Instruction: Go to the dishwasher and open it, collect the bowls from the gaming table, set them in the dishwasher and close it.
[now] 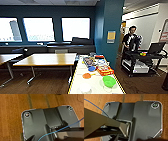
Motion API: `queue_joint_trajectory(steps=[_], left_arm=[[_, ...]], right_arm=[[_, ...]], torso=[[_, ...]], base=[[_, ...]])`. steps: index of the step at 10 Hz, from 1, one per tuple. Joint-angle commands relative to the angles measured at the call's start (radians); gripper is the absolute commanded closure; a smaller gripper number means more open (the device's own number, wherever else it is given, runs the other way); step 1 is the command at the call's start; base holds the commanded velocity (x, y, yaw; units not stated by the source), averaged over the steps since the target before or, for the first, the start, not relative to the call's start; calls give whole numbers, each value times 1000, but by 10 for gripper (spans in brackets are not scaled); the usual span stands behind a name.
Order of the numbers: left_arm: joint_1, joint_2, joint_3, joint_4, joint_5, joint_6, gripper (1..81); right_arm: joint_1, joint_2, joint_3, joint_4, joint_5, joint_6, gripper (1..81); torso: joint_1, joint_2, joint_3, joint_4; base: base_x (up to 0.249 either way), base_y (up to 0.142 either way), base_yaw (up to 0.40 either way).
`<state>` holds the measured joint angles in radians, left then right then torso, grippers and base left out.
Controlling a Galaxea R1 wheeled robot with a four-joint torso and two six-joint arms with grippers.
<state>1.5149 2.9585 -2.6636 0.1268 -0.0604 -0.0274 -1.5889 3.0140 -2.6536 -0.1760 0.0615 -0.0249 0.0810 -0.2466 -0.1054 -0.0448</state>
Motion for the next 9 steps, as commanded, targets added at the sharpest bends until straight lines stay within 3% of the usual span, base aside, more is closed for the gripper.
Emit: queue_joint_trajectory(steps=[1, 9], left_arm=[[-61, -7, 2, -1, 41, -2, 10], [-61, -7, 2, -1, 40, 0, 10]], right_arm=[[51, 1, 2, -2, -43, 0, 10], [51, -4, 2, 7, -42, 10, 10]], torso=[[0, 0, 0, 0], [-1, 0, 0, 0]], base=[[82, 0, 0], [108, 0, 0]])
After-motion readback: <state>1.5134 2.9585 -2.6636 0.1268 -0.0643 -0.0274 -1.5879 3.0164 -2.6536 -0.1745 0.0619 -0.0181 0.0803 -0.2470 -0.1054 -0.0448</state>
